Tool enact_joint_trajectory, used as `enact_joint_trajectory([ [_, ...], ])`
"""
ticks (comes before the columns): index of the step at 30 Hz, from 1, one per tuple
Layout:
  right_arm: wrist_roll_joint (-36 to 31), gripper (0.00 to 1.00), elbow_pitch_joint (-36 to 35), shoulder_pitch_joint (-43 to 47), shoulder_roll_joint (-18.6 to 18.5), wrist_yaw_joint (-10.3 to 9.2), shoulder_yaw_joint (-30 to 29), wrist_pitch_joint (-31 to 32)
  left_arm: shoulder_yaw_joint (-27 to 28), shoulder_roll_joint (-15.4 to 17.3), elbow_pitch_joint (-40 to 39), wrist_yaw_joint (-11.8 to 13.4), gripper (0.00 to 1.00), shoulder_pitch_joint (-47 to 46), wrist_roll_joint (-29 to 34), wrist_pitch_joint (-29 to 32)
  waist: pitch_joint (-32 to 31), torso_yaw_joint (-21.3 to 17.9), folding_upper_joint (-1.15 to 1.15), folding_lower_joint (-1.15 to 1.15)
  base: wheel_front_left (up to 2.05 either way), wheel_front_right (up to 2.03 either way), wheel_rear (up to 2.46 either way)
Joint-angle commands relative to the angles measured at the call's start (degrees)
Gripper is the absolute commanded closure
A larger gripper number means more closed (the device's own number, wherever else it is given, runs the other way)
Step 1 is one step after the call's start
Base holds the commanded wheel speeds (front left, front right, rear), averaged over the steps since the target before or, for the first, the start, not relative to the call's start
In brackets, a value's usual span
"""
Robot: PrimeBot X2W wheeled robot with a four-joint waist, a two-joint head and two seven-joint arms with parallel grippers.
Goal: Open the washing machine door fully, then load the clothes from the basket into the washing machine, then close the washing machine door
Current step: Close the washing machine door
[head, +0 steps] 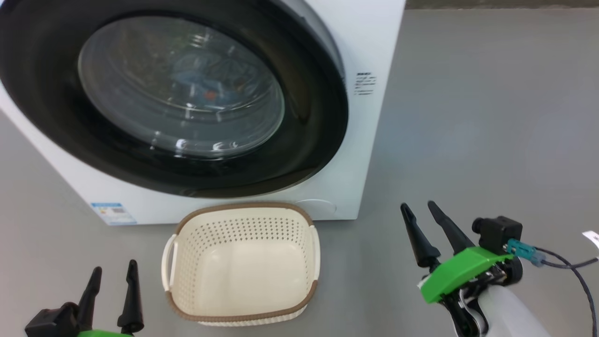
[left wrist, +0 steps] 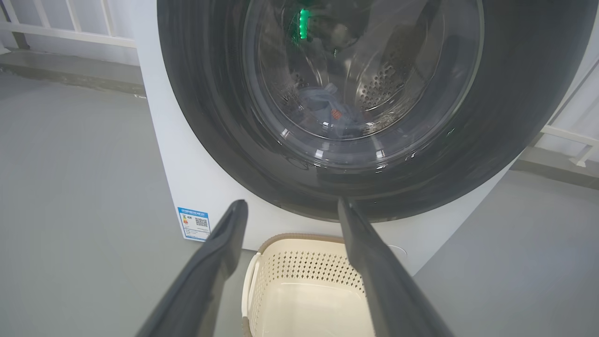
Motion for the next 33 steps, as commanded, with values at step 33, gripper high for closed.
enact_joint_trajectory([
  [33, -1.5, 0.00, -4.9, 9.2, -3.8, 0.02, -4.2, -0.3, 5.6, 1.9, 2.4, -0.1, 0.00, 3.1, 2.7, -0.4, -5.9, -11.2, 0.00, 0.00, 0.00, 0.00, 0.00],
])
